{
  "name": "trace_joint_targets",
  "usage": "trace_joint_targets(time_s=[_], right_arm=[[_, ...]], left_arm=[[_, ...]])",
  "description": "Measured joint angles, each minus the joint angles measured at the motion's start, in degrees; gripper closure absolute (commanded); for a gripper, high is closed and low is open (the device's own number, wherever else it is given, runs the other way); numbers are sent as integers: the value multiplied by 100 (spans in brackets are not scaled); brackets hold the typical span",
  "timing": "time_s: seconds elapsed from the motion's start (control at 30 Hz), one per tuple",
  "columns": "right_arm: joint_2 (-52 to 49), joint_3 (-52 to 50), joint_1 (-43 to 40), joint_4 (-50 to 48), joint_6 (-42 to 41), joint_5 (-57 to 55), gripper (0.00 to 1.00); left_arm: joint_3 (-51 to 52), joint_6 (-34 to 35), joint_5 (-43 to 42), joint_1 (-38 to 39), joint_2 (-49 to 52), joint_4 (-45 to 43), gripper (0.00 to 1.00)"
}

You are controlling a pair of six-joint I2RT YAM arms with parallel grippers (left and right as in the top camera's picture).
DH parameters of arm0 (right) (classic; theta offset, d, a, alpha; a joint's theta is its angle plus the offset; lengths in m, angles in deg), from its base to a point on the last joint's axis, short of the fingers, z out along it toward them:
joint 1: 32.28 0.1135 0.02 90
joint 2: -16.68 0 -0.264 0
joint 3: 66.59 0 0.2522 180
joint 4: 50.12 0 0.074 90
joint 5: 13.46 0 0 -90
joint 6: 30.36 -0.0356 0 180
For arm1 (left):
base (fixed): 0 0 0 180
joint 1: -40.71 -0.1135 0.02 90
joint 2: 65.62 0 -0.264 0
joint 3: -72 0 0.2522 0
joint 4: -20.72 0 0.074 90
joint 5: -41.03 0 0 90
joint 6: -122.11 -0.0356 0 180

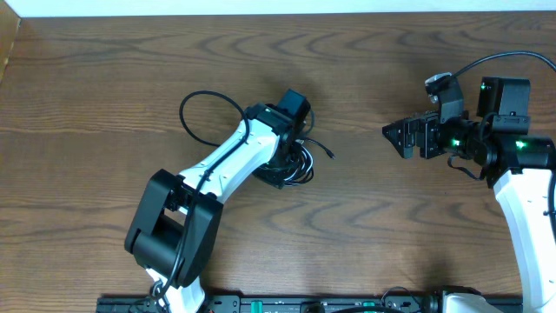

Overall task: Untangle cables
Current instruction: 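Lower the left gripper onto the cable coil and pinch a loop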

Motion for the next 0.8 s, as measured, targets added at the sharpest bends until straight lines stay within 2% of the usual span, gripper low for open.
trace_joint_targets(time_s=[0.43, 0.63, 0.73, 0.8], right_arm=[[0, 0, 0, 0, 0, 0, 1], [0, 0, 0, 0, 0, 0, 1], [0, 0, 0, 0, 0, 0, 1], [0, 0, 0, 4, 0, 0, 1]], left_arm=[[0, 2, 74, 426, 398, -61, 49], [0, -28, 153, 424, 424, -66, 55], [0, -352, 273, 424, 424, -190, 71], [0, -822, 348, 424, 424, -376, 86]])
